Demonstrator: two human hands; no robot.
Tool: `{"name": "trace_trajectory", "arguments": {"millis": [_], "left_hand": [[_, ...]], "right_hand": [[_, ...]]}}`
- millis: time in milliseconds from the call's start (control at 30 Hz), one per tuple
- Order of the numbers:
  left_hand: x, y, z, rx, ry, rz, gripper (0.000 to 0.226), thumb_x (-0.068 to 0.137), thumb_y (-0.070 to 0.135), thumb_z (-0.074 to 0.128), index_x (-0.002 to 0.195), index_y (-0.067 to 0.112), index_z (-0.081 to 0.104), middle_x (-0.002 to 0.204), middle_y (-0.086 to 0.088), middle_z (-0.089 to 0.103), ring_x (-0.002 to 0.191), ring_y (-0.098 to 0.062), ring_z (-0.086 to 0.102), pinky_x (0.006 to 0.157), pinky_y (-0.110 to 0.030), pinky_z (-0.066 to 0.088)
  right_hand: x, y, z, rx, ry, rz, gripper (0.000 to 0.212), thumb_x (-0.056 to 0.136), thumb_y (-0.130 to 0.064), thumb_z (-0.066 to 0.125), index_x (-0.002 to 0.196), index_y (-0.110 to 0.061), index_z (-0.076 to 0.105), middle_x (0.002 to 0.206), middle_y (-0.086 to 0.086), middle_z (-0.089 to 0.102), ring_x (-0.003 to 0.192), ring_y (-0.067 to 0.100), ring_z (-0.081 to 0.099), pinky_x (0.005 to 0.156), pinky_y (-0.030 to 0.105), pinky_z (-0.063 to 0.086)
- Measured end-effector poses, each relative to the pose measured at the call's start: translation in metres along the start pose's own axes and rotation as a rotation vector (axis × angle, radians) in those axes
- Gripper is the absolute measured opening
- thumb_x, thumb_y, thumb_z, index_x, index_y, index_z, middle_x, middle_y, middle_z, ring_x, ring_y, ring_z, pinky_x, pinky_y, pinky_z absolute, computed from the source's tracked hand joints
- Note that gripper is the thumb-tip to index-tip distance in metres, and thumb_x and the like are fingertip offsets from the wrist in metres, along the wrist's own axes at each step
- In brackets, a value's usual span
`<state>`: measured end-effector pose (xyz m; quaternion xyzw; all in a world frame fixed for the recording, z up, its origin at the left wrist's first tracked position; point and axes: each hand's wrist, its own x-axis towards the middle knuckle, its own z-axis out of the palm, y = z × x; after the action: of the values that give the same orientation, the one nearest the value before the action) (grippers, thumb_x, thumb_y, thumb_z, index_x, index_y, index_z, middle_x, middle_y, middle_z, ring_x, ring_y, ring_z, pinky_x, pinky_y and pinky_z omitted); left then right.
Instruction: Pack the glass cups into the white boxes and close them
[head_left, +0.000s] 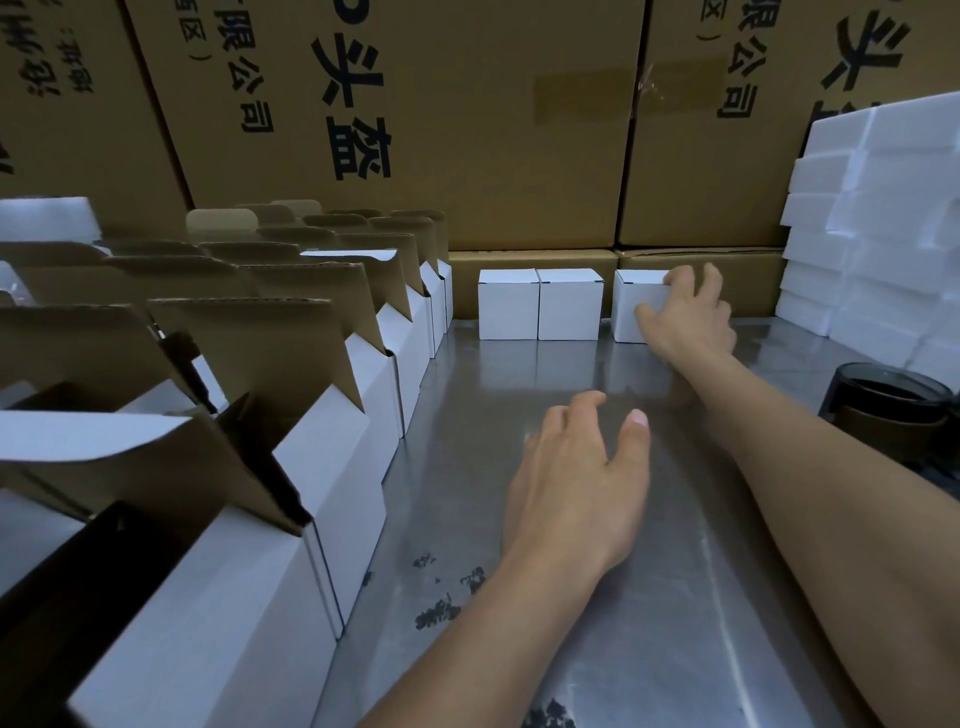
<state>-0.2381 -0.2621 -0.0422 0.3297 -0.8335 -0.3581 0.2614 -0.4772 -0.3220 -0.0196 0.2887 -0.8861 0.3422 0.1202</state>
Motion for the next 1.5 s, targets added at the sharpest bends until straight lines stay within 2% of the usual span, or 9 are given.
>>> {"name": "trace_trajectory", "arguments": {"millis": [100, 267, 500, 633, 733, 900, 1100, 1367, 1500], "left_hand": [[0.000, -0.001, 0.001, 0.004, 0.006, 0.004, 0.047, 0.097, 0.055, 0.029, 0.140, 0.035, 0.034, 0.141, 0.012, 0.041, 0.129, -0.013, 0.039, 0.100, -0.034, 0.035], [0.001, -0.001, 0.002, 0.011, 0.009, 0.011, 0.047, 0.097, 0.055, 0.029, 0.140, 0.036, 0.034, 0.141, 0.012, 0.041, 0.129, -0.013, 0.039, 0.099, -0.035, 0.035], [0.002, -0.001, 0.002, 0.010, 0.018, 0.012, 0.048, 0.097, 0.054, 0.029, 0.141, 0.034, 0.034, 0.142, 0.010, 0.042, 0.131, -0.012, 0.037, 0.101, -0.034, 0.034], [0.002, -0.001, 0.002, 0.016, 0.020, 0.016, 0.048, 0.097, 0.054, 0.029, 0.141, 0.034, 0.034, 0.142, 0.010, 0.042, 0.130, -0.013, 0.038, 0.101, -0.034, 0.035], [0.002, -0.001, 0.003, 0.020, 0.026, 0.017, 0.048, 0.097, 0.054, 0.029, 0.141, 0.033, 0.034, 0.140, 0.009, 0.043, 0.129, -0.014, 0.039, 0.101, -0.035, 0.035], [0.004, -0.002, 0.004, 0.034, 0.034, 0.021, 0.048, 0.097, 0.054, 0.030, 0.140, 0.033, 0.036, 0.138, 0.008, 0.044, 0.128, -0.015, 0.039, 0.100, -0.035, 0.035], [0.006, -0.004, 0.005, 0.041, 0.035, 0.016, 0.049, 0.097, 0.055, 0.029, 0.139, 0.032, 0.037, 0.140, 0.009, 0.043, 0.130, -0.013, 0.039, 0.100, -0.035, 0.035], [0.006, -0.003, 0.002, 0.050, 0.030, 0.000, 0.047, 0.097, 0.052, 0.032, 0.137, 0.029, 0.041, 0.140, 0.007, 0.043, 0.131, -0.014, 0.038, 0.101, -0.037, 0.036], [0.002, 0.000, -0.006, -0.045, 0.044, 0.002, 0.040, 0.098, 0.042, 0.040, 0.133, 0.024, 0.047, 0.138, 0.003, 0.045, 0.128, -0.016, 0.044, 0.104, -0.035, 0.036]], "right_hand": [[0.001, -0.004, 0.005, 0.193, -0.128, 0.067, 0.061, 0.092, -0.039, 0.052, 0.144, -0.024, 0.023, 0.151, 0.013, 0.020, 0.129, 0.042, 0.037, 0.102, 0.044, 0.033], [0.004, -0.009, 0.012, 0.324, -0.249, -0.001, 0.068, 0.090, -0.028, 0.056, 0.146, -0.024, 0.018, 0.147, 0.015, 0.028, 0.125, 0.038, 0.042, 0.103, 0.040, 0.034], [0.004, -0.012, 0.021, 0.493, -0.226, 0.038, 0.064, 0.093, -0.021, 0.051, 0.149, -0.028, 0.020, 0.154, 0.006, 0.006, 0.136, 0.026, 0.028, 0.095, 0.023, 0.026], [0.002, -0.015, 0.022, 0.509, -0.152, 0.093, 0.068, 0.091, -0.023, 0.053, 0.150, -0.027, 0.018, 0.147, 0.006, 0.016, 0.135, 0.028, 0.027, 0.106, 0.029, 0.026], [0.002, -0.012, 0.023, 0.564, -0.169, 0.070, 0.069, 0.091, -0.015, 0.053, 0.149, -0.017, 0.015, 0.150, 0.009, 0.021, 0.133, 0.027, 0.032, 0.100, 0.027, 0.029], [0.002, -0.014, 0.026, 0.449, -0.207, 0.017, 0.056, 0.091, -0.012, 0.050, 0.141, -0.002, 0.028, 0.148, 0.012, 0.027, 0.128, 0.029, 0.039, 0.092, 0.031, 0.035], [-0.014, -0.013, 0.025, 0.325, -0.155, -0.029, 0.059, 0.093, -0.016, 0.050, 0.145, -0.004, 0.024, 0.153, 0.010, 0.015, 0.133, 0.031, 0.033, 0.104, 0.036, 0.031], [-0.078, -0.021, -0.014, 0.168, -0.050, 0.101, 0.034, 0.094, -0.013, 0.040, 0.124, -0.009, 0.056, 0.130, 0.014, 0.050, 0.120, 0.033, 0.047, 0.093, 0.039, 0.041], [-0.118, -0.017, -0.041, -0.067, 0.159, -0.051, 0.029, 0.090, -0.010, 0.045, 0.114, -0.010, 0.061, 0.126, 0.011, 0.051, 0.120, 0.028, 0.042, 0.096, 0.039, 0.036]]}}
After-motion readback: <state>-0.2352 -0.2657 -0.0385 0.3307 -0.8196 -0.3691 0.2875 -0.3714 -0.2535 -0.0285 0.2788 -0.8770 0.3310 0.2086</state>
